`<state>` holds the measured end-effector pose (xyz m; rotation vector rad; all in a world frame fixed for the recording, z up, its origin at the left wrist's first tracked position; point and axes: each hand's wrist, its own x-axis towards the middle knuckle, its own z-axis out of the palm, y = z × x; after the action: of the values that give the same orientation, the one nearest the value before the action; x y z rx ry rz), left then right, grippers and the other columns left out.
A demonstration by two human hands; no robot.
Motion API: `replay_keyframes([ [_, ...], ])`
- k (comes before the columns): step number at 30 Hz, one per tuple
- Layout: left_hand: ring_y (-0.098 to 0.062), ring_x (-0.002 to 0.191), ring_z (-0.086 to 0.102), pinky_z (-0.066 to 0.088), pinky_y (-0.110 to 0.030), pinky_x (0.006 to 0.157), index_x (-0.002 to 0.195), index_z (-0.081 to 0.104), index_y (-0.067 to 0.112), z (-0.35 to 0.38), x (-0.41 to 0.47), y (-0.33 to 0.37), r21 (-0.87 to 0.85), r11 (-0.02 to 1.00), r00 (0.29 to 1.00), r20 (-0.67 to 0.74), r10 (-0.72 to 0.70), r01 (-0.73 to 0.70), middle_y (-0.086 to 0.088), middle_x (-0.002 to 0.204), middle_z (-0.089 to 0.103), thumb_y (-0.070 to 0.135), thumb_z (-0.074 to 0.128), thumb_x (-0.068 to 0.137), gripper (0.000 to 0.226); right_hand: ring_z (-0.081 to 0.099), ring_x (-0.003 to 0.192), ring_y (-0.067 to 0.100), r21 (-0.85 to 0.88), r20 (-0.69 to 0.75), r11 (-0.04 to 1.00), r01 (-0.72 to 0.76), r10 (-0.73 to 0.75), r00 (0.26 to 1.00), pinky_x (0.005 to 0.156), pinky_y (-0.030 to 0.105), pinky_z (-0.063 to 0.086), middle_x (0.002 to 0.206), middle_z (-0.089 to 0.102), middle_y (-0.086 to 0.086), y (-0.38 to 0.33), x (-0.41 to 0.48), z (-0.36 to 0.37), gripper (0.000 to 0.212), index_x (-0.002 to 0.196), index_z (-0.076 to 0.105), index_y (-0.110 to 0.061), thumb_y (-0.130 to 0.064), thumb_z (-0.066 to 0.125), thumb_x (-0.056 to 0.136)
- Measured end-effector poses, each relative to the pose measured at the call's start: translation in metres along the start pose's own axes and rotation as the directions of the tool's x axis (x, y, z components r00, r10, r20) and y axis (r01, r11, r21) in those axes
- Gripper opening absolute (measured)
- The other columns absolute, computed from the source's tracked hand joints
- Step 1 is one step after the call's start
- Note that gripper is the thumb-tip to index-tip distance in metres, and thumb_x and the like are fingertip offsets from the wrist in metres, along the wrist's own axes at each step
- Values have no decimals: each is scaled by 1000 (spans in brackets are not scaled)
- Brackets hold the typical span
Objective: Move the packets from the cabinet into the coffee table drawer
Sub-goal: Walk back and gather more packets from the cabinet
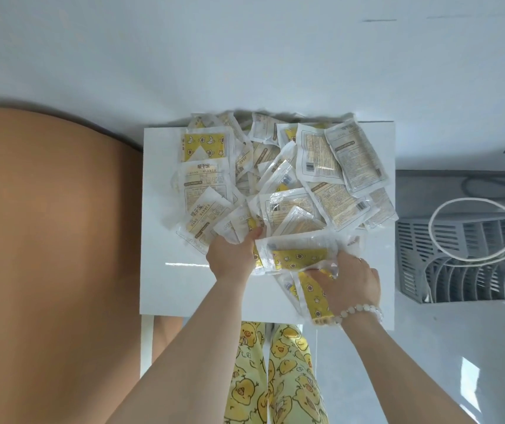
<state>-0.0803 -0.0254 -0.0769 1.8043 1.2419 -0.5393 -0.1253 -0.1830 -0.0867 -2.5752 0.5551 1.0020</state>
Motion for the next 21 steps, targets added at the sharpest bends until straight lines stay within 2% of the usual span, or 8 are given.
replay_keyframes([
  [2,-19,89,51,43,-27,80,106,54,7,-2,-1,-2,-21,1000,999,-31,15,-15,2,86,54,37,77,76,48,58,85,24,165,23,985,-47,43,999,71,30,39,80,56,0,-3,-4,0,37,86,48,-16,-52,59,85],
  [4,-24,92,55,47,-33,87,108,54,4,-4,-1,-5,-13,1000,998,-59,8,-8,-1,85,58,41,77,74,55,52,77,22,297,35,951,-88,81,996,62,28,38,74,51,-2,-3,-7,0,31,89,46,-20,-46,63,85],
  [7,-20,77,52,48,-32,81,107,52,7,-6,-4,-6,-6,1000,999,-45,21,-22,6,70,48,40,73,78,49,50,64,17,495,24,856,-147,155,988,51,26,38,67,51,-3,-4,-11,-2,31,94,53,-15,-37,71,81],
  [10,-5,55,46,42,-18,57,109,54,6,-10,-6,-6,0,999,999,-22,50,-50,8,69,44,25,66,87,31,53,76,18,712,75,662,-234,260,963,63,26,41,83,55,-1,-8,-12,-4,46,113,54,-17,-29,78,75],
  [13,-5,48,46,37,-10,39,94,47,9,-16,-12,-7,16,999,999,10,50,-50,6,65,44,25,64,89,24,58,90,22,839,199,428,-335,331,922,63,25,44,106,62,6,-13,-14,-3,62,120,56,-12,-34,82,68],
  [15,-2,53,41,38,-13,43,83,44,13,-17,-14,-9,29,999,999,33,39,-40,6,64,44,27,66,88,27,60,94,25,871,282,288,-397,368,886,69,29,48,107,63,10,-21,-16,-3,76,120,55,-2,-43,83,62],
  [17,-2,58,41,41,-21,58,74,40,16,-17,-12,-12,53,998,998,43,42,-45,7,67,43,29,68,86,33,56,93,24,862,334,245,-444,387,860,79,32,46,99,58,7,-31,-16,-5,77,119,52,3,-47,78,67],
  [21,-19,81,47,42,-29,72,89,43,9,-16,-8,-17,66,996,997,32,65,-67,7,74,40,30,66,87,32,52,102,22,862,424,111,-495,378,823,86,29,39,105,50,4,-56,-16,-15,82,134,42,-2,-50,72,74],
])
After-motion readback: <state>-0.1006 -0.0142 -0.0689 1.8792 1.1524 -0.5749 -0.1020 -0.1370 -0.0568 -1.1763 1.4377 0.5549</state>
